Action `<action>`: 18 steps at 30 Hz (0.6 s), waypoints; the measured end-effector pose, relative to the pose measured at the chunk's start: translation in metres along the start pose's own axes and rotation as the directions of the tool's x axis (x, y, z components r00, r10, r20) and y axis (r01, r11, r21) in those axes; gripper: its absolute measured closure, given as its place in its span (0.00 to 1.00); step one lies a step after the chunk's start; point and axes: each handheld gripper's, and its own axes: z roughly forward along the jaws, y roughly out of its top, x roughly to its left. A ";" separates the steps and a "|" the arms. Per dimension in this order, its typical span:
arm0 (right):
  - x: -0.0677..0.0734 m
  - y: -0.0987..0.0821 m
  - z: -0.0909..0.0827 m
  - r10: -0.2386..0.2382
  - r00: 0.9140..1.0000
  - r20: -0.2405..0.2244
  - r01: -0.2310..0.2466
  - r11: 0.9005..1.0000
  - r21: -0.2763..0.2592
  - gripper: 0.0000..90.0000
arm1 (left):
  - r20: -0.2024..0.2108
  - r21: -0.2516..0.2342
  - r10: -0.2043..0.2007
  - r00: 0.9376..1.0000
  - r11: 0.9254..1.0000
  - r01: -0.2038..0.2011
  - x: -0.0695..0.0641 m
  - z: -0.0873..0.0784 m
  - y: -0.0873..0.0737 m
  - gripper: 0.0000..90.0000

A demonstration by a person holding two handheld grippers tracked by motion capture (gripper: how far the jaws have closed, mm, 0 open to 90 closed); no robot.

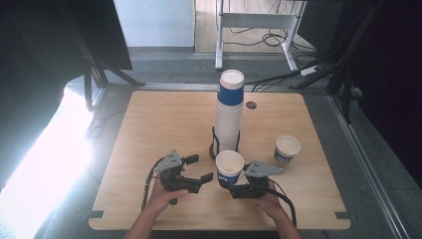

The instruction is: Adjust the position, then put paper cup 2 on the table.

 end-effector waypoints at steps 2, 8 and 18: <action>-0.001 0.000 -0.004 0.007 1.000 0.007 -0.007 1.000 -0.012 0.30 | -0.010 -0.008 -0.015 1.000 1.000 0.015 0.002 -0.003 -0.002 0.14; -0.004 0.000 -0.013 0.004 0.999 0.046 -0.002 0.999 -0.040 0.30 | -0.071 0.023 -0.015 0.997 1.000 0.017 0.007 -0.009 -0.010 0.15; -0.011 -0.002 -0.023 -0.002 0.994 0.109 0.007 0.999 -0.046 0.29 | -0.141 0.057 -0.022 0.990 0.998 0.031 0.014 -0.009 -0.013 0.16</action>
